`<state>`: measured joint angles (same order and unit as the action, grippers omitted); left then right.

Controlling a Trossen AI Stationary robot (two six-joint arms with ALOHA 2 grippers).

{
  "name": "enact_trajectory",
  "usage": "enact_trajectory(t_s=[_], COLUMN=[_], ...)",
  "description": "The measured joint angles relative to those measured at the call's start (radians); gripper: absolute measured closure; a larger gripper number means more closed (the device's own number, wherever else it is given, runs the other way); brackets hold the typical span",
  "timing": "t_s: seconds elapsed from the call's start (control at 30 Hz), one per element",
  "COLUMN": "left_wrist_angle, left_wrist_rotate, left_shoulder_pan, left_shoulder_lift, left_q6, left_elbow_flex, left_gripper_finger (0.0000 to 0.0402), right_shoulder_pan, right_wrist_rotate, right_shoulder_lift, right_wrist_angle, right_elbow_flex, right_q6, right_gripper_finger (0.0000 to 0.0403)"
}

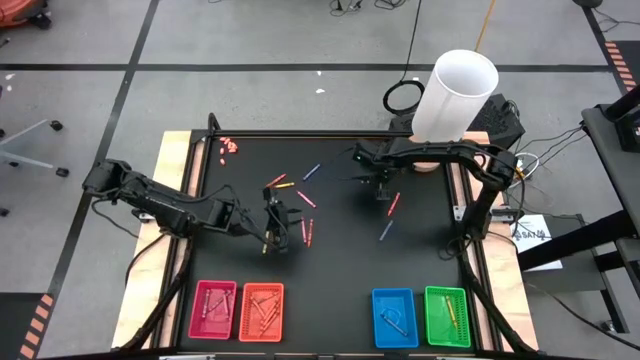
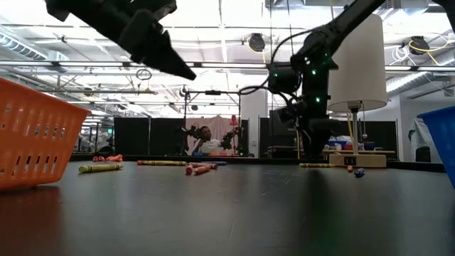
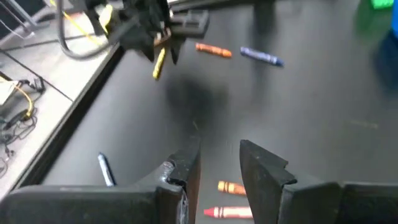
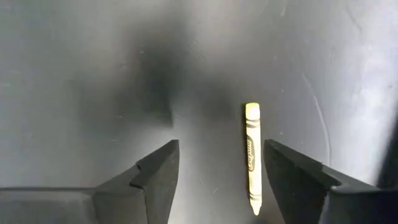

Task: Sort crayons
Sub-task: Put the green crayon into the green bin

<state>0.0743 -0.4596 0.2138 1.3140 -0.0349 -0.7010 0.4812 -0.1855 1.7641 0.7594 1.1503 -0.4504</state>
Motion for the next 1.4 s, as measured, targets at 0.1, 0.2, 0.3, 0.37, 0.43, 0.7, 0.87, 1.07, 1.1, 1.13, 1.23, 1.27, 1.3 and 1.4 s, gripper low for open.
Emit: enact_trajectory(t_s=[0.1,0.2,0.3,0.37,0.43,0.7,0.87,1.07,1.1,1.13,1.23,1.27,1.3,1.4], left_wrist_angle=[0.044,0.074,0.075,0.075,0.075,0.075,0.075,0.075,0.075,0.074,0.074,0.074,0.075,0.074], left_wrist_rotate=[0.001,0.003,0.015,0.015,0.015,0.028,0.041,0.041,0.041,0.041,0.041,0.041,0.041,0.041], left_shoulder_pan=[0.002,0.002,0.002,0.003,0.003,0.003,0.003,0.003,0.003,0.003,0.003,0.003,0.003,0.003], left_shoulder_lift=[0.000,0.000,0.000,0.000,0.000,0.000,0.000,0.000,0.000,0.000,0.000,0.000,0.000,0.000], left_q6=[-0.005,-0.007,-0.007,-0.007,-0.007,-0.005,-0.005,-0.005,-0.004,-0.004,-0.004,-0.004,-0.004,-0.005], left_elbow_flex=[0.000,0.000,0.000,0.000,0.000,0.000,0.000,0.000,0.000,0.000,0.000,0.000,0.000,-0.001], left_gripper_finger=[0.0293,0.0293,0.0293,0.0293,0.0293,0.0293,0.0293,0.0293,0.0293,0.0293,0.0293,0.0293,0.0293,0.0293], right_shoulder_pan=[0.023,0.038,0.046,0.046,0.046,0.045,0.034,0.034,0.033,0.033,0.032,0.031,0.029,0.024], right_wrist_rotate=[-0.002,-0.034,-0.049,-0.050,-0.049,-0.049,-0.053,-0.049,-0.049,-0.048,-0.045,-0.044,-0.044,-0.045], right_shoulder_lift=[-0.001,-0.001,-0.001,-0.001,-0.001,0.004,0.004,0.036,0.045,0.053,0.061,0.061,0.059,0.056], right_wrist_angle=[-0.054,-0.087,-0.097,-0.097,-0.097,-0.105,-0.105,-0.100,-0.098,-0.096,-0.090,-0.090,-0.090,-0.084], right_elbow_flex=[-0.040,-0.070,-0.082,-0.082,-0.082,-0.082,-0.082,-0.078,-0.077,-0.077,-0.078,-0.078,-0.078,-0.078], right_q6=[-0.001,0.002,0.028,0.041,0.042,0.027,0.002,-0.023,-0.027,-0.031,-0.033,-0.034,-0.034,-0.034], right_gripper_finger=[0.0197,0.0204,0.0211,0.0215,0.0219,0.0234,0.0246,0.0286,0.0294,0.0302,0.0327,0.0335,0.0344,0.0371])
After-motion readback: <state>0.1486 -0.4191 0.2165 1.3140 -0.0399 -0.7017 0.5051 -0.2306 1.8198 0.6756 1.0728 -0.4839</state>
